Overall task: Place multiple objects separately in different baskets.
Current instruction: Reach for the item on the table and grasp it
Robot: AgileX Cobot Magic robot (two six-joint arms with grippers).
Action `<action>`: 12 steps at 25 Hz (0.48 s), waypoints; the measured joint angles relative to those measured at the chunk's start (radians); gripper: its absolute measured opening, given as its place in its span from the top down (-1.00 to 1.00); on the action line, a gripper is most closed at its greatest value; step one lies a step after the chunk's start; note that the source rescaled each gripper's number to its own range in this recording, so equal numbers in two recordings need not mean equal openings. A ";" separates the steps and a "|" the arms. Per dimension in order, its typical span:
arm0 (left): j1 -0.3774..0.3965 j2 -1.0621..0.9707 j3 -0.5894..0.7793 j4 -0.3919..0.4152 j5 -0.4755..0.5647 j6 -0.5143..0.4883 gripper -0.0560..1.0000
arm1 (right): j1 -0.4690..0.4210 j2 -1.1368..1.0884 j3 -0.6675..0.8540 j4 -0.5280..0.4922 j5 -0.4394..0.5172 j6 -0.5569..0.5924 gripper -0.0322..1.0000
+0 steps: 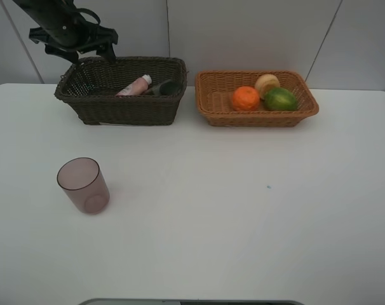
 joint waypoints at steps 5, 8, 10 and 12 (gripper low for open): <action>-0.005 -0.175 0.155 -0.001 0.047 0.019 -0.99 | 0.000 0.000 0.000 0.000 0.000 0.000 -0.86; -0.005 -0.276 0.255 0.001 0.091 0.036 -0.99 | 0.000 0.000 0.000 0.000 0.000 0.000 -0.86; -0.005 -0.327 0.306 0.006 0.139 0.058 -0.99 | 0.000 0.000 0.000 0.000 0.000 0.000 -0.86; -0.005 -0.365 0.351 0.022 0.199 0.094 -0.99 | 0.000 0.000 0.000 0.000 0.000 0.000 -0.86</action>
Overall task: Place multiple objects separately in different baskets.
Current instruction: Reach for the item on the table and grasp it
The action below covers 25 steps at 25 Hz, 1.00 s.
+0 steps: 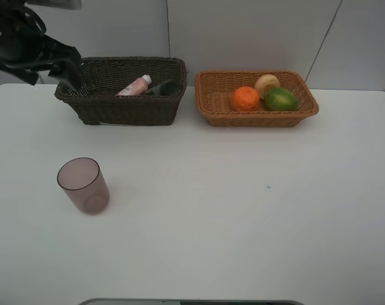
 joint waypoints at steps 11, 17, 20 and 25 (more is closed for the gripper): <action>-0.081 -0.066 0.201 0.014 0.084 0.170 -1.00 | 0.000 0.000 0.000 0.000 0.000 0.000 -0.86; -0.110 -0.067 0.264 0.015 0.080 0.248 -1.00 | 0.000 0.000 0.000 0.000 0.000 0.000 -0.86; -0.111 -0.067 0.289 0.016 0.053 0.278 -1.00 | 0.000 0.000 0.000 0.000 0.000 0.000 -0.86; -0.111 -0.056 0.293 -0.007 -0.016 0.281 -1.00 | 0.000 0.000 0.000 0.000 0.000 0.000 -0.86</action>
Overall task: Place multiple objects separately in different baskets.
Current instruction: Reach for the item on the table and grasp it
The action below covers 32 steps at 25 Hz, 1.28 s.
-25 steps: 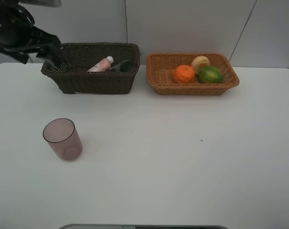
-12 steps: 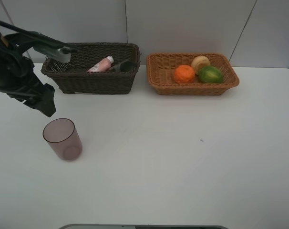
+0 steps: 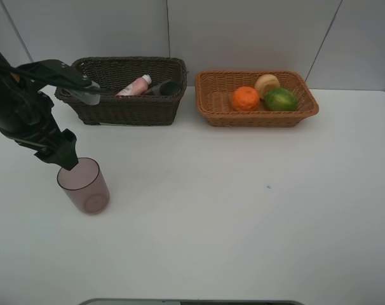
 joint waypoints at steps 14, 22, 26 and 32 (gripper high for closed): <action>-0.004 0.143 0.005 -0.015 -0.116 0.003 -1.00 | 0.000 0.000 0.000 0.000 0.000 0.000 -0.86; -0.004 0.198 0.073 -0.015 -0.233 0.003 -1.00 | 0.000 0.000 0.000 0.000 0.000 0.000 -0.86; -0.004 0.207 0.075 -0.015 -0.246 0.003 -0.94 | 0.000 0.000 0.000 0.000 0.000 0.000 -0.86; -0.004 0.207 0.075 -0.017 -0.246 0.003 0.26 | 0.000 0.000 0.000 0.000 0.000 0.000 -0.86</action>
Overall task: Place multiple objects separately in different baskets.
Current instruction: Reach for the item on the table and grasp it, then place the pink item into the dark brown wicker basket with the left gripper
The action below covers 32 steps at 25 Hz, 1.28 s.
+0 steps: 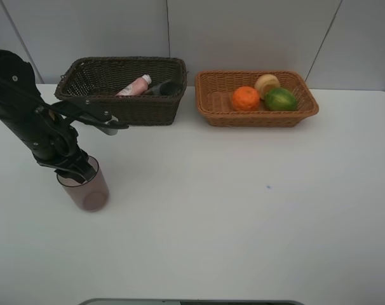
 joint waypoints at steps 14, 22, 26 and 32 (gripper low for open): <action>0.000 -0.001 0.000 -0.009 -0.022 0.000 0.89 | 0.000 0.000 0.000 0.000 0.000 0.000 -0.86; 0.000 -0.056 -0.015 -0.008 -0.004 0.000 0.89 | 0.000 0.000 0.000 0.000 0.000 0.000 -0.86; -0.001 -0.113 -0.106 -0.010 0.104 -0.017 0.89 | 0.000 0.000 0.000 0.000 0.000 0.000 -0.86; -0.001 -0.124 -0.292 -0.008 0.220 -0.157 0.89 | 0.000 0.000 0.000 0.000 0.000 0.000 -0.86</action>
